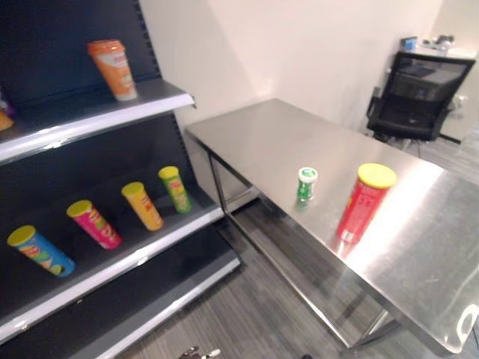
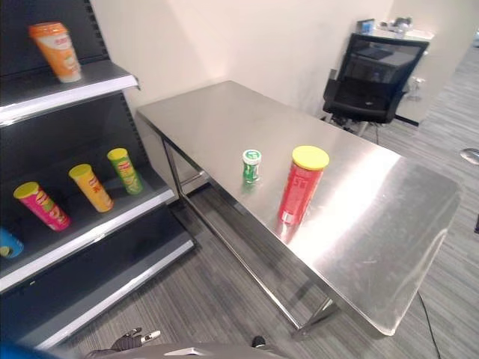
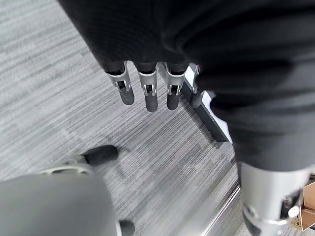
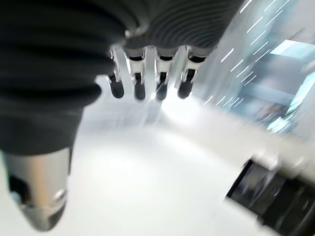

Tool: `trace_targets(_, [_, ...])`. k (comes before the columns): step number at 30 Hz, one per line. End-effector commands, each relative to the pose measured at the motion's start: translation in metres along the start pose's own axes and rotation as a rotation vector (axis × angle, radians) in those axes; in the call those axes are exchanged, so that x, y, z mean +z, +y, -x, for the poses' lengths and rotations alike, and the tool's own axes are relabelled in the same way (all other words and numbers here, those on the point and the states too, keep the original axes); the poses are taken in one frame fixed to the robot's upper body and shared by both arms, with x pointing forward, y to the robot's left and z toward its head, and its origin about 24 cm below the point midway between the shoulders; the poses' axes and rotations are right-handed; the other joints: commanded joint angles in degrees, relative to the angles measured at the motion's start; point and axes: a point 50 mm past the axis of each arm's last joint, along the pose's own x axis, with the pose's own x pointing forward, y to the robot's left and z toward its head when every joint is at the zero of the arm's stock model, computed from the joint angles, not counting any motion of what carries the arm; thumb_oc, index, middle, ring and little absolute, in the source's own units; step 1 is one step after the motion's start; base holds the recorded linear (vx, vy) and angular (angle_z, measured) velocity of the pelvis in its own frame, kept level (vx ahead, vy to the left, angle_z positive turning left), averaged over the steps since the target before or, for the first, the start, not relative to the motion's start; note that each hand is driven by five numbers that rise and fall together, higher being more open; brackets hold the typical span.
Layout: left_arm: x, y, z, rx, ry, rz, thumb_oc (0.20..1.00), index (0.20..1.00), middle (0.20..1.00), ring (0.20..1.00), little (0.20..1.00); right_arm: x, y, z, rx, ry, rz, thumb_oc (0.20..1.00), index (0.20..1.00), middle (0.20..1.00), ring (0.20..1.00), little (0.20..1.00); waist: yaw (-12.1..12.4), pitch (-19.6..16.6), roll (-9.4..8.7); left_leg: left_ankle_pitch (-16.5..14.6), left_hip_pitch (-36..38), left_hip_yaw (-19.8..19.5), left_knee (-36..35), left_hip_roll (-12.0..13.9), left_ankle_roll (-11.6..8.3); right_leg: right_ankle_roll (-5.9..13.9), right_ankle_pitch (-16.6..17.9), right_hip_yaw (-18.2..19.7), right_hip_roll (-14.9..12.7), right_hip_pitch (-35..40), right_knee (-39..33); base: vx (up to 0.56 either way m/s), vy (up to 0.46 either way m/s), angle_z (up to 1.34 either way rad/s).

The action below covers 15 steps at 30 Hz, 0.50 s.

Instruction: Put the goods on the table back onto the shelves and tidy them up.

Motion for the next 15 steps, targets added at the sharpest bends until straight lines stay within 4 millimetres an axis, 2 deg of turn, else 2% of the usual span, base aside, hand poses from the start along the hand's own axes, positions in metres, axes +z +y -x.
trace_targets(1, [0.034,0.014,-0.003,-0.001,-0.107,-0.079,1.0,1.0,1.0,1.0,1.0,0.013,-0.002,-0.021,0.119,-0.061,-0.118,1.0,1.0,1.0,1.0,1.0,2.2,2.3,-0.7,-3.9,0.6,1.6,0.9,0.8,-3.73,3.12,-5.2,-1.2,-0.9,2.9,0.9,-0.01,-0.024,0.12])
trace_targets(6, [0.029,0.011,-0.002,-0.033,-0.099,-0.101,1.0,1.0,1.0,1.0,1.0,0.026,0.031,-0.035,0.437,-0.057,-0.098,1.0,1.0,1.0,1.0,1.0,3.4,2.2,-1.24,-3.4,0.8,1.4,0.9,1.1,-4.21,2.98,-5.1,-2.1,-0.9,3.1,0.9,0.0,-0.005,0.03])
trace_targets(12, [0.032,0.005,-0.003,-0.058,-0.115,-0.109,1.0,1.0,1.0,1.0,1.0,0.019,0.054,-0.035,0.636,0.015,-0.097,1.0,1.0,1.0,1.0,1.0,3.9,1.9,-1.59,-3.2,1.0,0.9,0.9,1.4,-4.54,2.78,-5.5,-2.9,-0.9,3.7,0.9,0.0,-0.007,0.04])
trace_targets(15, [0.031,0.003,-0.003,-0.066,-0.111,-0.115,1.0,1.0,1.0,1.0,1.0,0.016,0.061,-0.034,0.675,0.033,-0.103,1.0,1.0,1.0,1.0,1.0,4.0,1.9,-1.67,-3.1,1.0,0.7,0.9,1.4,-4.6,2.74,-5.5,-3.2,-0.9,3.9,0.9,0.01,-0.012,0.12])
